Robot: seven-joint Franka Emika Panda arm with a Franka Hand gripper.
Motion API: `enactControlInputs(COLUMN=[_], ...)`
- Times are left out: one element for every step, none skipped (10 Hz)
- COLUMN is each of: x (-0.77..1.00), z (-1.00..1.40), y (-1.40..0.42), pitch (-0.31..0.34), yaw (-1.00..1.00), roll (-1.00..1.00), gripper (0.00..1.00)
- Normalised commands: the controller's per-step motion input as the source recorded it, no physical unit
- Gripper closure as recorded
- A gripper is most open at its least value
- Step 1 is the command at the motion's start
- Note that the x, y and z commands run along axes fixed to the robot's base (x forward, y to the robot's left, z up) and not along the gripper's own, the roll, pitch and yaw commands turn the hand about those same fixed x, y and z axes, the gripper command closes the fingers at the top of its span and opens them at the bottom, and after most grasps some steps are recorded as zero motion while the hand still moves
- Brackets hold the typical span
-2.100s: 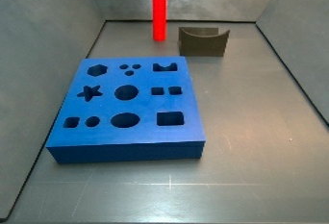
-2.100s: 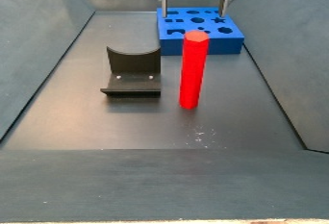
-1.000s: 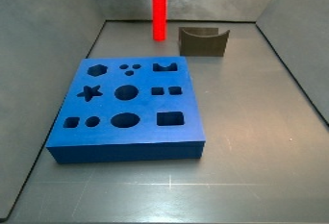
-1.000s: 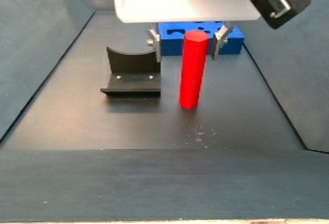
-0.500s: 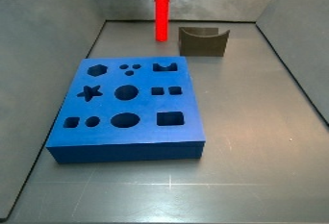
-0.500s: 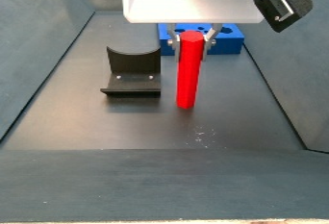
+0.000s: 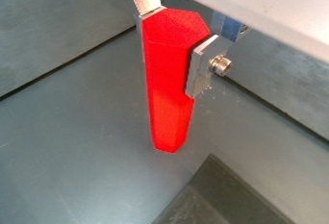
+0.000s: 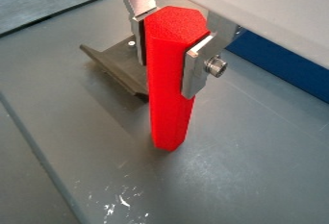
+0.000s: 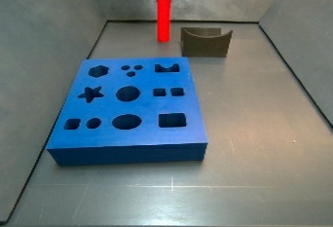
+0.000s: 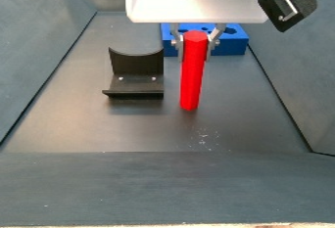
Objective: Pick up the hexagon object. Move up. Move to above the board. Insert the hexagon object.
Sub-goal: Pick up the hexagon object.
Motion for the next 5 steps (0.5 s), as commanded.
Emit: enactControlInputs(x=[0.0, 0.0, 0.0, 0.0, 0.0], z=[0.0, 0.0, 0.0, 0.0, 0.0], y=[0.0, 0.0, 0.0, 0.0, 0.0], pitch=[0.0, 0.0, 0.0, 0.0, 0.0], yaw=[0.0, 0.0, 0.0, 0.0, 0.0], roll=[0.0, 0.0, 0.0, 0.0, 0.0], gripper=[1.0, 1.0, 1.0, 1.0, 1.0])
